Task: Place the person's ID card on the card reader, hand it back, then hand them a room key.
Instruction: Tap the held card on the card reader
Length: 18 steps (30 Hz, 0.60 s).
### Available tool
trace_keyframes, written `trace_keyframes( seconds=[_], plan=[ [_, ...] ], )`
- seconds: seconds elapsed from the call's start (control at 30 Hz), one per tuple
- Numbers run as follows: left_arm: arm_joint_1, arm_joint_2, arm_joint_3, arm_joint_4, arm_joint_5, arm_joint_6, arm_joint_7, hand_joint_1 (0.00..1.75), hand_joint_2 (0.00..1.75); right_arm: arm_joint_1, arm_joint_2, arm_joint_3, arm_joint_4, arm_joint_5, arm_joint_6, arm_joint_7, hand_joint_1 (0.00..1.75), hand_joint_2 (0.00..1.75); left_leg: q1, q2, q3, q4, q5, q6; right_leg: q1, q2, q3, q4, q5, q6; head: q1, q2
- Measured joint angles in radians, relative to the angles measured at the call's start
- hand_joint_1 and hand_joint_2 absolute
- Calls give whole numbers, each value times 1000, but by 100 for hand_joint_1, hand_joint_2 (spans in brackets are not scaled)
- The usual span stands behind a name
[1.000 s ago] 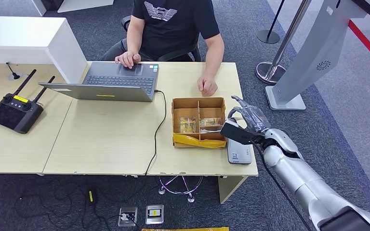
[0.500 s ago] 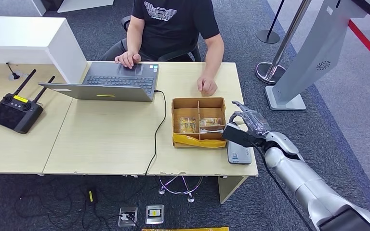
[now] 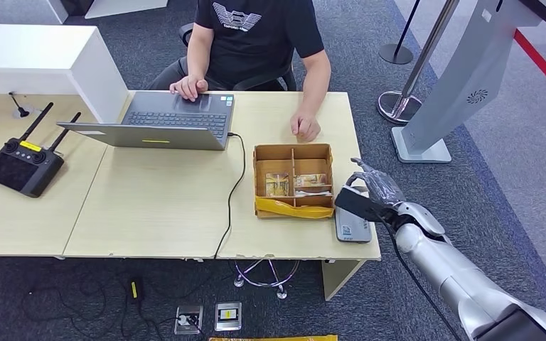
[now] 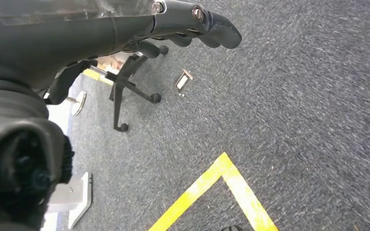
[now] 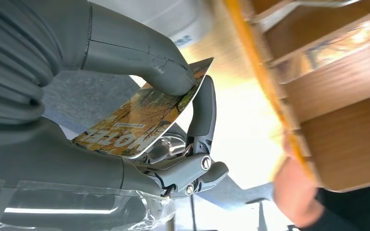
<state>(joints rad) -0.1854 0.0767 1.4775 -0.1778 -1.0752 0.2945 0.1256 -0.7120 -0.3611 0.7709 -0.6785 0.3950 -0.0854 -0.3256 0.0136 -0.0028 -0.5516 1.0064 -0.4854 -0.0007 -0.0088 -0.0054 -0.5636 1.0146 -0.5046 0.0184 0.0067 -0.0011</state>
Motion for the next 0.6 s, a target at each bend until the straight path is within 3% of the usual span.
trace_keyframes(
  seconds=[0.27, 0.4, 0.6],
  plan=[
    [-2, -10, 0, 1, -26, 38, 60, 0, 0, 35, -33, 23, -2, -46, -16, 32, 175, 175, 0, 1, 0, 0, 0, 0, 0, 1, 0, 0, 0, 0, 0, 0],
    [-3, -16, 0, 2, -39, 40, 83, 0, 0, 72, -63, 41, -84, -78, -13, 109, 175, 175, 0, 1, 0, 0, 0, 0, 0, 1, 0, 0, 0, 0, 0, 0],
    [-6, -24, 0, 4, -49, 39, 97, 0, 0, 107, -105, 67, -194, -101, -9, 149, 175, 175, 0, 2, 1, 0, -1, 0, 0, 2, 0, 0, 0, 0, 0, 0]
  ],
)
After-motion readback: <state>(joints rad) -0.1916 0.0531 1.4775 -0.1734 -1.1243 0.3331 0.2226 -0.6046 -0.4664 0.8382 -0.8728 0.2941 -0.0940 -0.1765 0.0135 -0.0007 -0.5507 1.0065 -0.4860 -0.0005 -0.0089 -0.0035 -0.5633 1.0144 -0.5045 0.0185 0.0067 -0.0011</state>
